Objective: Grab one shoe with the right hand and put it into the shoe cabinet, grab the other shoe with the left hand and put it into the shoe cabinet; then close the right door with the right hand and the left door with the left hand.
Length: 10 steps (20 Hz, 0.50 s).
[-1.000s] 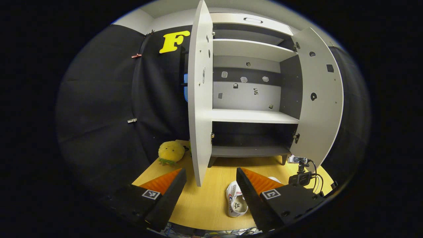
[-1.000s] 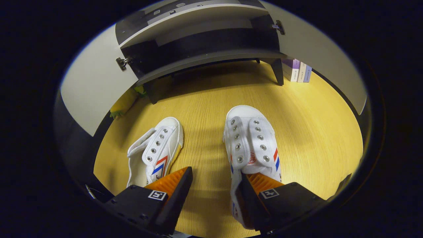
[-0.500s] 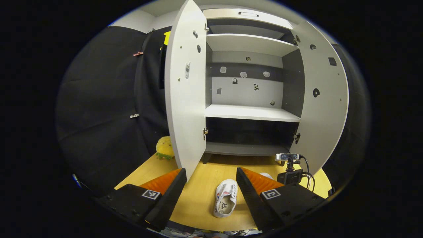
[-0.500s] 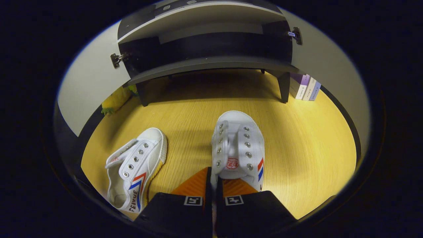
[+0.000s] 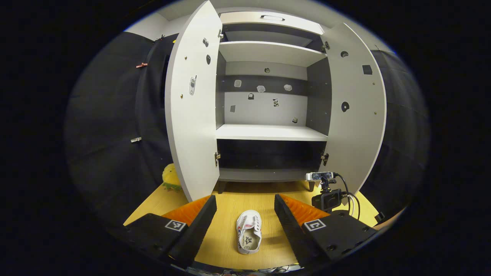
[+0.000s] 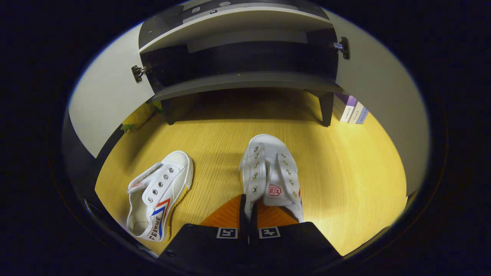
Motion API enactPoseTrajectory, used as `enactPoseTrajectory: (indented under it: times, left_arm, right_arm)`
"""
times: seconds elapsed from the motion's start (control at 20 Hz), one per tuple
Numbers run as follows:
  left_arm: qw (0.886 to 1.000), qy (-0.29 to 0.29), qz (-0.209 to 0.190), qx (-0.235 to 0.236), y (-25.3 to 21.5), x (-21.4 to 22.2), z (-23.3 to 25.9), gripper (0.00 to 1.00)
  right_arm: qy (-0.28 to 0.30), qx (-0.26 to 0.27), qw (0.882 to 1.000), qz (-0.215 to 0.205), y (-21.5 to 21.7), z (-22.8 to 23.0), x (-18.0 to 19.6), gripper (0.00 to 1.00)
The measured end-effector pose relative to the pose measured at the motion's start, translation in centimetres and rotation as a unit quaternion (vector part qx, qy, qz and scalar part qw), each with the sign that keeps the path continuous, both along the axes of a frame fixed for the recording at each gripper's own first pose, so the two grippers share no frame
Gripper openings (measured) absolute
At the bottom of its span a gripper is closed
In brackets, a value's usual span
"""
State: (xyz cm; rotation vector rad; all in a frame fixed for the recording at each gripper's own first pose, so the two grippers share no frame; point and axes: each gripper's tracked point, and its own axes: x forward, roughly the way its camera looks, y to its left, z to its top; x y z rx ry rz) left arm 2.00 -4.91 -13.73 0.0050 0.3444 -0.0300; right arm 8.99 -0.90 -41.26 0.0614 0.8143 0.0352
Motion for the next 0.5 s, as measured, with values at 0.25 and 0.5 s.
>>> enactPoseTrajectory:
  times: [0.25, 0.5]
  left_arm:
    - [0.999, -0.009, -0.052, -0.015, 1.9, 0.0, -0.7, 0.95]
    - [0.995, -0.010, -0.099, -0.030, 3.3, -0.3, -1.9, 0.95]
  right_arm:
    - [-0.038, -0.022, 0.998, -0.039, -0.8, 4.8, -0.7, 0.05]
    - [-0.095, -0.043, 0.993, -0.049, -0.2, 12.2, -1.6, 0.05]
